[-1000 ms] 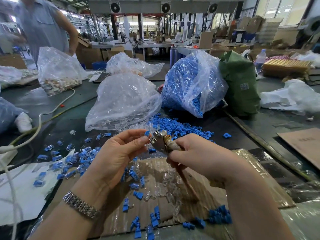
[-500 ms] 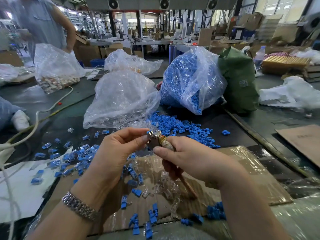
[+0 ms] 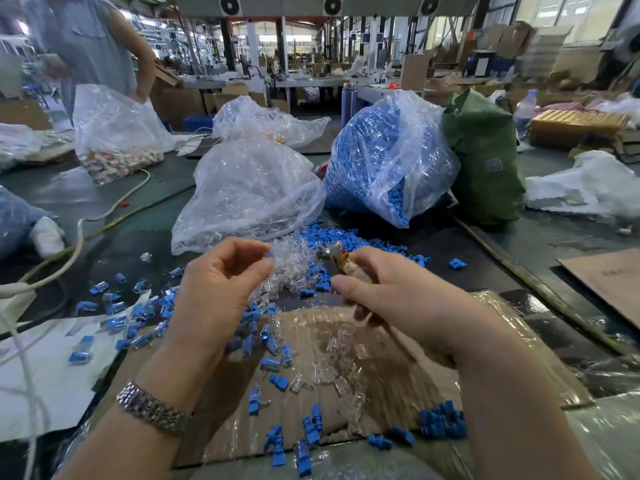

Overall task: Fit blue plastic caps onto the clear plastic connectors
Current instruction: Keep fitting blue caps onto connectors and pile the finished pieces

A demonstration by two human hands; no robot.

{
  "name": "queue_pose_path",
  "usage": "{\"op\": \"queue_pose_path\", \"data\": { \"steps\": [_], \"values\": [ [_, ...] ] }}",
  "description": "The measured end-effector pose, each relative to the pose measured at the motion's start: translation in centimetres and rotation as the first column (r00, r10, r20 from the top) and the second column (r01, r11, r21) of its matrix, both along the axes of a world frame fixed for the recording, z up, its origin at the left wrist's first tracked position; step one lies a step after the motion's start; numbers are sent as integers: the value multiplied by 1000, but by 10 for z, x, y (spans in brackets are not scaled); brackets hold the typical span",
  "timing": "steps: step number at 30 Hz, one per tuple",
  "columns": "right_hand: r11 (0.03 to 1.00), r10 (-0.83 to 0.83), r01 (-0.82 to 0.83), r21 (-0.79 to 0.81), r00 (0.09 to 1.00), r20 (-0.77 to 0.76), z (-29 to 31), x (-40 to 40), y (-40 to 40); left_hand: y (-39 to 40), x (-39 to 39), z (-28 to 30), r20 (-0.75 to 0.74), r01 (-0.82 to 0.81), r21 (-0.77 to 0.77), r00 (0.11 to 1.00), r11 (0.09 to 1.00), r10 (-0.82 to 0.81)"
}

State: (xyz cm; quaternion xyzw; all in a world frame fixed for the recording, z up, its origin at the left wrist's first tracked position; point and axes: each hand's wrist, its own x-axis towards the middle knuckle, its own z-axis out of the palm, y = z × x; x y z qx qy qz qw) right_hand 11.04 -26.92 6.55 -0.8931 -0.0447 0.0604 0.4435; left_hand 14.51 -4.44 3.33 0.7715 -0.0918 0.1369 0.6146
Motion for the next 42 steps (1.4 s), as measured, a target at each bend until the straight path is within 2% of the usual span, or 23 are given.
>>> {"op": "queue_pose_path", "data": {
  "steps": [2,3,5,6,7,8,9,10,11,12,13,14,16,19,21,24,26,29,35,37,38,40,42],
  "values": [
    [976,-84,100,-195,993,87,-2,6,-3,10,1,-1,71,-202,272,979,941,190],
    [948,-105,134,-290,988,114,-4,9,-3,14,2,0,117,-296,429,955,853,273],
    [884,-136,171,-435,984,112,-11,13,-1,19,2,2,201,-401,694,905,598,374],
    [860,-151,175,-479,985,87,-16,15,1,20,2,4,222,-407,767,893,495,391],
    [840,-166,173,-515,984,60,-20,16,2,19,1,4,237,-402,794,896,456,376],
    [822,-178,170,-544,983,38,-23,18,3,17,-1,4,248,-379,789,916,484,315],
    [809,-186,165,-564,982,21,-25,19,3,14,-3,4,249,-316,762,949,565,195],
    [803,-192,163,-574,981,10,-27,19,4,8,-6,4,224,-193,726,974,660,39],
    [801,-197,164,-576,980,5,-28,19,4,0,-10,4,162,-27,696,979,717,-121],
    [801,-200,165,-576,980,3,-29,20,4,-8,-16,4,81,138,680,962,720,-261],
    [799,-204,166,-579,979,0,-30,20,4,-15,-20,2,3,265,682,931,682,-364],
    [793,-206,165,-587,979,-2,-30,19,4,-21,-23,0,-48,344,697,898,629,-437],
    [780,-207,161,-604,978,-7,-29,19,4,-27,-24,-6,-72,402,730,849,552,-523],
    [772,-229,182,-609,974,1,-27,21,7,-28,-21,-10,-73,401,752,839,523,-538],
    [749,-223,217,-626,972,70,-25,26,11,-28,-20,-10,-67,387,768,841,510,-537],
    [749,-142,231,-621,971,190,-23,37,20,-29,-21,-9,-75,387,752,854,533,-514],
    [752,-71,177,-635,979,189,-25,45,28,-30,-22,-8,-79,377,750,866,543,-493],
    [692,18,114,-713,984,175,-34,52,39,-30,-22,-9,-66,364,749,873,554,-484],
    [668,57,150,-729,966,251,-41,56,39,-29,-21,-7,-75,356,749,884,559,-462],
    [656,79,173,-735,952,295,-41,54,39,-27,-21,-7,-75,362,721,888,591,-453],
    [671,75,200,-714,940,334,-40,54,38,-26,-20,-7,-75,355,705,898,614,-433],
    [762,8,267,-589,907,421,-38,53,36,-23,-18,-9,-98,341,650,924,679,-370],
    [887,-138,321,-332,870,473,-36,51,31,-22,-15,-9,-168,351,498,936,793,-310]
  ]
}}
